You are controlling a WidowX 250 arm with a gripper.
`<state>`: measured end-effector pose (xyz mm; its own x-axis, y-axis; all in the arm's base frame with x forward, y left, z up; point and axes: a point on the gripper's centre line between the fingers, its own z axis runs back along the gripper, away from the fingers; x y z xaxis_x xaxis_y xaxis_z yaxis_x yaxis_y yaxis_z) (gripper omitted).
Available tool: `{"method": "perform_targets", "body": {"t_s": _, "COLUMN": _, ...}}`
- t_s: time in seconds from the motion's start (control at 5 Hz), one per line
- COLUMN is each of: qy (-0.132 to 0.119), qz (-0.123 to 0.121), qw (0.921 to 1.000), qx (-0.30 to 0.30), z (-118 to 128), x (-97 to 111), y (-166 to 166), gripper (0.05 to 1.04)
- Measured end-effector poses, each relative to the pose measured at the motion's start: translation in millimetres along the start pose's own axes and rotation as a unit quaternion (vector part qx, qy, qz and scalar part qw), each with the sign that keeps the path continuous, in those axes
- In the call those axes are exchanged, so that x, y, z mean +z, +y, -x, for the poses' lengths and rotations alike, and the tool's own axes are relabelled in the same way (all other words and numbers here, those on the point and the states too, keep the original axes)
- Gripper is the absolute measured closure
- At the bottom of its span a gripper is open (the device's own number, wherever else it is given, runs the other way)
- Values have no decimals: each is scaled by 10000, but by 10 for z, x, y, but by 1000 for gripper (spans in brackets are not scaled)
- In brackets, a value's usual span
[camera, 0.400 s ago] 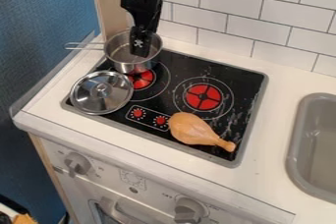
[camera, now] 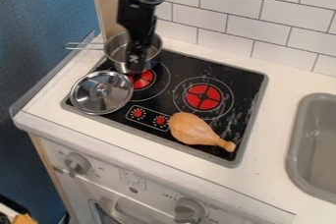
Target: Moved the pot lid to the right side of burner
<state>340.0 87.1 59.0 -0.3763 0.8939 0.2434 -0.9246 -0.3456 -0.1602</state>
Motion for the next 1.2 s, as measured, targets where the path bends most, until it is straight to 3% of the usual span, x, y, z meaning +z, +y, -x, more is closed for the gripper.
{"method": "perform_targets", "body": {"t_s": 0.4, "qy": 332, "qz": 159, "qw": 9986, "qx": 386, "z": -279, "x": 100, "y": 187, "gripper": 83}}
{"method": "perform_targets", "body": {"t_s": 0.6, "qy": 603, "qz": -266, "qw": 9965, "qx": 516, "z": -437, "x": -58, "y": 271, "gripper": 83}}
{"method": "perform_targets", "body": {"t_s": 0.8, "qy": 641, "qz": -611, "qw": 9936, "qx": 707, "z": -482, "x": -163, "y": 339, "gripper": 83}}
{"method": "perform_targets", "body": {"t_s": 1.0, "qy": 437, "qz": -891, "qw": 9922, "qx": 748, "z": -499, "x": -328, "y": 399, "gripper": 83}}
{"method": "perform_targets", "body": {"t_s": 1.2, "qy": 442, "qz": -1152, "qw": 9888, "qx": 841, "z": -499, "x": -529, "y": 396, "gripper": 83}}
